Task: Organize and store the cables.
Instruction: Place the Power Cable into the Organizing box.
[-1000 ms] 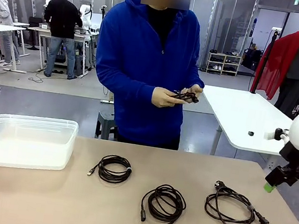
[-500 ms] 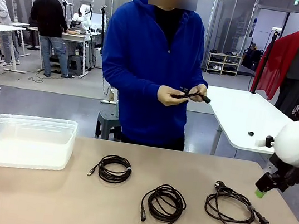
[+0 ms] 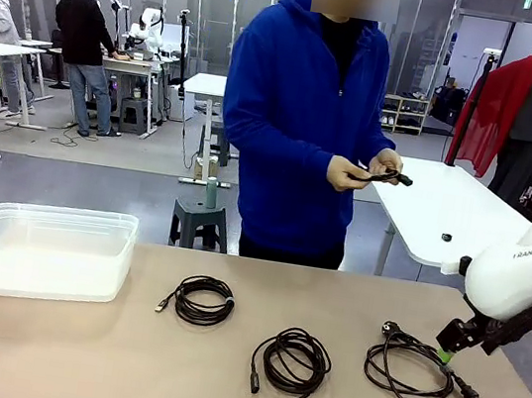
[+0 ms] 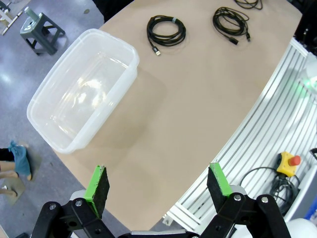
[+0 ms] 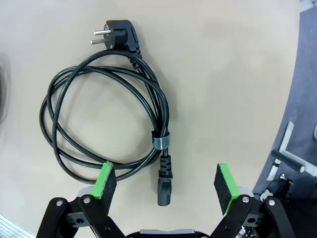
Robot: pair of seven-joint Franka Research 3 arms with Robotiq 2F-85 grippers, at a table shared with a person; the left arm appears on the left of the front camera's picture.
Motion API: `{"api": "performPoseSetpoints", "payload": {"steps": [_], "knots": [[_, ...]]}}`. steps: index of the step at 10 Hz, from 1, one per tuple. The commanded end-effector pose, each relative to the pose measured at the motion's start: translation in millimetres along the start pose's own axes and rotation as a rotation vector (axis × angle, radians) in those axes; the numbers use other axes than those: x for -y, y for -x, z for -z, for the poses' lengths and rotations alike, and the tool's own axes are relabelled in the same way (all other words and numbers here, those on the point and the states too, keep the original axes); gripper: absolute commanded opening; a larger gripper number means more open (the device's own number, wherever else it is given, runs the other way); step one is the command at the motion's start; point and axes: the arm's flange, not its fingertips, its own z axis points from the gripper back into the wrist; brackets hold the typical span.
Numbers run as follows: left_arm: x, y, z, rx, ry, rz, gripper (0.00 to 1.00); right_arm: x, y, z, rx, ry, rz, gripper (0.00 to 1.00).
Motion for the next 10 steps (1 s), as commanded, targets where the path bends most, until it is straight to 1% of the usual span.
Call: {"api": "performPoseSetpoints", "payload": {"steps": [1, 3, 4, 7, 8, 9, 10], "knots": [[-0.3, 0.0, 0.0, 0.000, 0.000, 0.000, 1.00, -5.5, 3.9, 15.8, 0.026, 0.023, 0.046, 1.00], [-0.3, 0.0, 0.0, 0.000, 0.000, 0.000, 1.00, -8.3, 7.1, 26.3, 0.064, 0.037, 0.052, 1.00], [-0.3, 0.0, 0.0, 0.000, 0.000, 0.000, 1.00, -7.3, 7.5, 31.0, 0.070, 0.009, 0.076, 1.00], [-0.3, 0.0, 0.0, 0.000, 0.000, 0.000, 1.00, -5.6, 7.5, 45.9, 0.061, 0.039, 0.080, 1.00], [-0.3, 0.0, 0.0, 0.000, 0.000, 0.000, 1.00, -6.1, 5.6, 47.5, 0.069, 0.038, 0.087, 1.00], [-0.3, 0.0, 0.0, 0.000, 0.000, 0.000, 1.00, -8.5, 4.8, 42.0, 0.063, 0.033, 0.074, 1.00], [-0.3, 0.0, 0.0, 0.000, 0.000, 0.000, 1.00, -3.7, 9.6, 41.7, 0.049, 0.024, 0.057, 1.00]]}}
